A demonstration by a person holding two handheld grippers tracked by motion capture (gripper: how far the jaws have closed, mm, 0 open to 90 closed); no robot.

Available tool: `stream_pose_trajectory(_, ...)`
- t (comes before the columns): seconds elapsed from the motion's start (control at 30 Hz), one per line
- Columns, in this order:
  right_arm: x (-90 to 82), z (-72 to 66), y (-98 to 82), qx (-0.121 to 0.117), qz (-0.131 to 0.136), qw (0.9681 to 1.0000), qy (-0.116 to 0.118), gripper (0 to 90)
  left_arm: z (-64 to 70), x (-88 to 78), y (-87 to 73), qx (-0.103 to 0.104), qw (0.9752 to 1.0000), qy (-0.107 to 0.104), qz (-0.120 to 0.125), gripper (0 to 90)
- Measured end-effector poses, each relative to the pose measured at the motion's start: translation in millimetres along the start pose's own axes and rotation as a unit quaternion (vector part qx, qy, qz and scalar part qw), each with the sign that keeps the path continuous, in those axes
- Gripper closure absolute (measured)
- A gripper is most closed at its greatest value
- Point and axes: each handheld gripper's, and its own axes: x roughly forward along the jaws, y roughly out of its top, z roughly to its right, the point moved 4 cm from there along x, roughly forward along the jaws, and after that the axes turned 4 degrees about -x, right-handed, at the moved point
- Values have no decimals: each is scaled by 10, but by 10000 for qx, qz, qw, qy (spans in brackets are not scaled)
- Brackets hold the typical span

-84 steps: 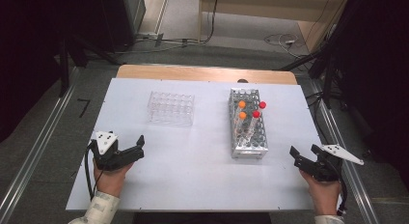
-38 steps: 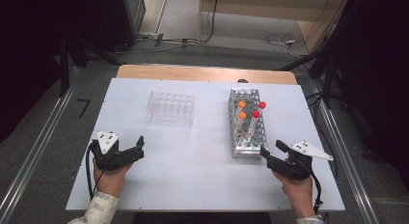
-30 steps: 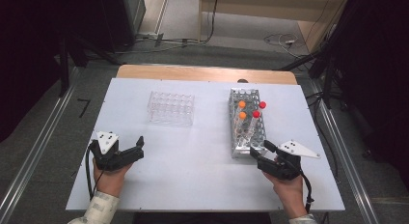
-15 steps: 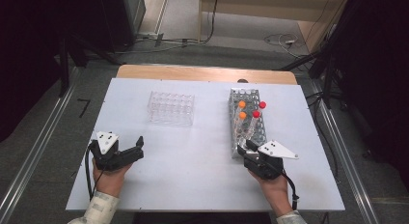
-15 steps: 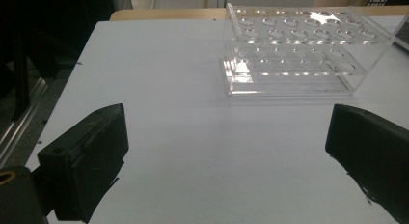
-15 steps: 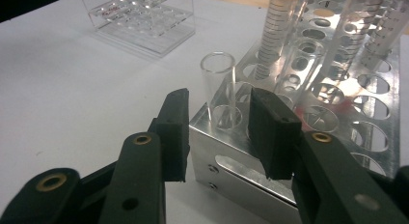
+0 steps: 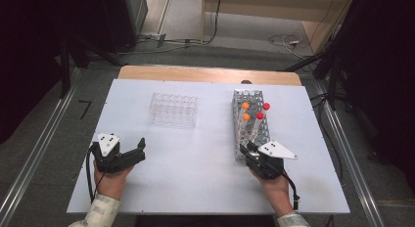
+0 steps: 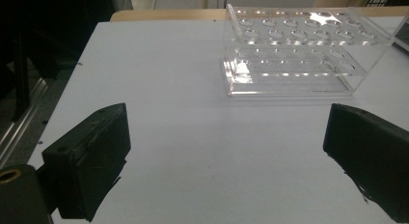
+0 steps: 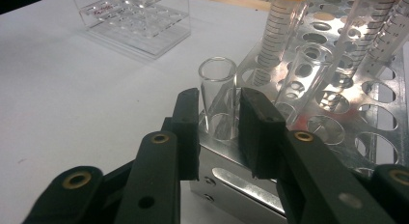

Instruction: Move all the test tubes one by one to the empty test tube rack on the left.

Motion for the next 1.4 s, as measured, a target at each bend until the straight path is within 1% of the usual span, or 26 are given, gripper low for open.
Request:
stream_pose_trajectory(0.13,-1,12,-2,15,5,10000,-43,725,2,1,-2,2,10000,-9,-9,32)
stream_pose_trajectory(0.2,-4,14,0,14,16,10000,-47,727,4,3,-3,2,10000,-18,-11,32)
stream_pose_trajectory(0.37,-56,15,49,28,153,9999,-50,730,5,1,-2,2,10000,-25,-3,32)
stream_pose_trajectory(0.5,-117,8,118,-45,211,9997,-78,729,4,8,-6,-6,10000,-29,-31,32)
stream_pose_trajectory(0.67,-191,29,200,-3,302,9995,-86,730,21,1,-8,95,10000,27,-18,32)
stream_pose_trajectory(0.83,-289,36,297,16,444,9990,-46,732,57,0,-14,136,9999,-29,-47,32)
stream_pose_trajectory(0.9,-328,33,335,30,497,9988,-32,732,80,-4,-16,218,9998,-8,-34,37)
stream_pose_trajectory(0.97,-365,34,367,51,536,9985,-19,732,113,-6,-17,270,9996,-40,-52,37)
stream_pose_trajectory(1.07,-408,27,412,111,601,9981,63,733,160,-13,-15,273,9995,-131,-64,41)
stream_pose_trajectory(1.17,-444,-6,458,105,668,9976,157,733,193,-30,1,240,9995,-212,-44,46)
stream_pose_trajectory(1.23,-450,-50,476,80,675,9974,227,733,211,-37,10,255,9993,-255,-37,46)
stream_pose_trajectory(1.3,-430,-101,481,39,659,9973,317,733,233,-42,15,253,9992,-296,-38,46)
stream_pose_trajectory(1.4,-357,-204,472,-8,581,9973,443,733,279,-48,31,267,9989,-378,-33,46)
